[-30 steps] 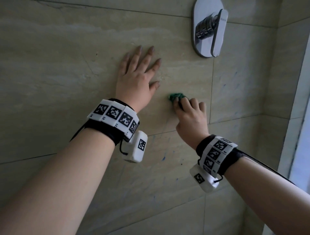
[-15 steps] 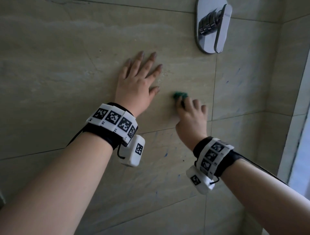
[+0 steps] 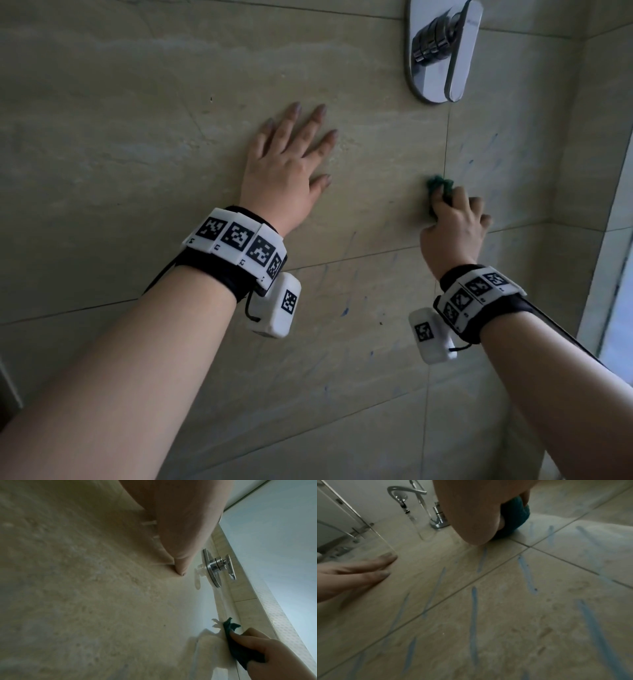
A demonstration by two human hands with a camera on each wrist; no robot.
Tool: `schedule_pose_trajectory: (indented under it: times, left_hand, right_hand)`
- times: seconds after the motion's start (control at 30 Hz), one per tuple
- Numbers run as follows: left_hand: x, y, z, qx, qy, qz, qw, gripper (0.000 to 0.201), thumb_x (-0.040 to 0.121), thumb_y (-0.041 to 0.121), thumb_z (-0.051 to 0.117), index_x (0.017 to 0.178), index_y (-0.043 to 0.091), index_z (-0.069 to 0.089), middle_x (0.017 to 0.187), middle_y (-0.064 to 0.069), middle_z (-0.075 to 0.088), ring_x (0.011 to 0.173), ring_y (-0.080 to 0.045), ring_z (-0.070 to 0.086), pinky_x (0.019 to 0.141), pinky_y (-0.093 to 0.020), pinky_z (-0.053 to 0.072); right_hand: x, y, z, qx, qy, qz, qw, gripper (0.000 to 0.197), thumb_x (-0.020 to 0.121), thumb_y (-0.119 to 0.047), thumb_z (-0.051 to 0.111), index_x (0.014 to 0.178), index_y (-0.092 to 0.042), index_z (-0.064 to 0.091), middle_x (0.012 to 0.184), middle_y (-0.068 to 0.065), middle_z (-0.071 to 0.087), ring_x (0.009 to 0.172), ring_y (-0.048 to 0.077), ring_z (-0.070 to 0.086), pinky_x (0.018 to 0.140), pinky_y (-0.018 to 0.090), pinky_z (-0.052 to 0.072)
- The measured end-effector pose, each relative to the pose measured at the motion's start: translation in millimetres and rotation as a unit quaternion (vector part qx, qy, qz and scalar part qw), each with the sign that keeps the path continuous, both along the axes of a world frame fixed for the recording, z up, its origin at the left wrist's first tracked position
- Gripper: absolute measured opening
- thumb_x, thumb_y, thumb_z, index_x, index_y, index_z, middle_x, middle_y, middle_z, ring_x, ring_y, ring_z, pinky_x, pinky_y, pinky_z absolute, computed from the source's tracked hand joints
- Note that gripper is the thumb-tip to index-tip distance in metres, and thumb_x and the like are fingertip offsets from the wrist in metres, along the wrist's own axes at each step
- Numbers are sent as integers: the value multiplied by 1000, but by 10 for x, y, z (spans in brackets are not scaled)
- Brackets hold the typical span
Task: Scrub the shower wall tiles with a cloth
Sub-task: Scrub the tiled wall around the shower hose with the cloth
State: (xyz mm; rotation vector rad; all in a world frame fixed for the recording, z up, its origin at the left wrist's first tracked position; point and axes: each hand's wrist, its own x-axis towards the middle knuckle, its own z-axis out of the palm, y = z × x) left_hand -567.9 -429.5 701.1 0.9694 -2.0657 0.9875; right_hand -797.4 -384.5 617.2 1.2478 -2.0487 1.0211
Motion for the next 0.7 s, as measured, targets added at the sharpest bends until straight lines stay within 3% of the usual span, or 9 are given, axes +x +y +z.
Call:
schedule_pose_trajectory:
  times: [0.1,0.23,0.3,0.37,0.43,0.5,0.6,0.7]
  left_hand:
    - [-4,6,-3,3,5,-11,1000,60,98,44,45,152,32,20,161,7,1,149,-23,-3,117,-41,-1]
    - [-3,9,-13,2,-3,-10,1000,60,98,44,46,151,31,23,162,5,3,149,-25,-1,117,-41,-1]
    - [9,15,-32,0,-9,-9,1000,60,97,44,46,151,31,23,162,4,4,149,-25,0,117,-40,0]
    - [37,15,-55,-4,-18,-5,1000,60,97,45,45,151,31,23,162,4,4,149,-24,1,117,-40,2]
    - [66,15,-71,-6,-27,-3,1000,60,98,45,44,152,31,22,162,4,4,149,-24,1,117,-40,2]
    - [85,21,-89,-2,-31,-4,1000,60,98,46,43,152,32,19,162,5,2,149,-23,-1,117,-39,0]
    - [99,22,-118,3,-30,0,1000,60,99,47,41,152,33,16,161,6,-1,149,-21,-4,117,-38,-3]
    - [102,23,-145,6,-29,-4,1000,61,98,47,42,152,33,17,161,6,-1,149,-21,-4,117,-39,-3]
  right_hand:
    - [185,-26,-80,-7,-6,8,1000,62,72,1,53,134,-7,49,126,11,44,112,33,36,92,45,28]
    - [632,-64,-355,-76,170,125,974,54,56,-3,44,103,-1,68,101,13,60,95,31,39,78,41,29]
    - [824,-56,-431,-91,267,180,942,54,61,-3,36,104,-2,69,96,11,63,95,31,43,76,40,29]
    - [856,-52,-423,-101,335,207,914,56,77,4,23,109,-3,68,97,10,65,97,31,46,79,42,32]
    - [725,-47,-380,-91,367,201,904,60,89,1,13,111,-6,69,102,10,66,101,30,47,83,44,34]
    - [487,-60,-358,-81,339,165,923,53,81,3,27,109,-8,70,102,11,66,103,30,46,84,43,32]
    - [114,-70,-358,-52,175,99,978,54,59,-6,38,103,-3,71,103,15,62,101,32,42,82,43,31]
    - [-80,-34,-322,-50,10,28,998,55,64,-2,45,116,-2,65,113,17,54,105,36,42,87,46,31]
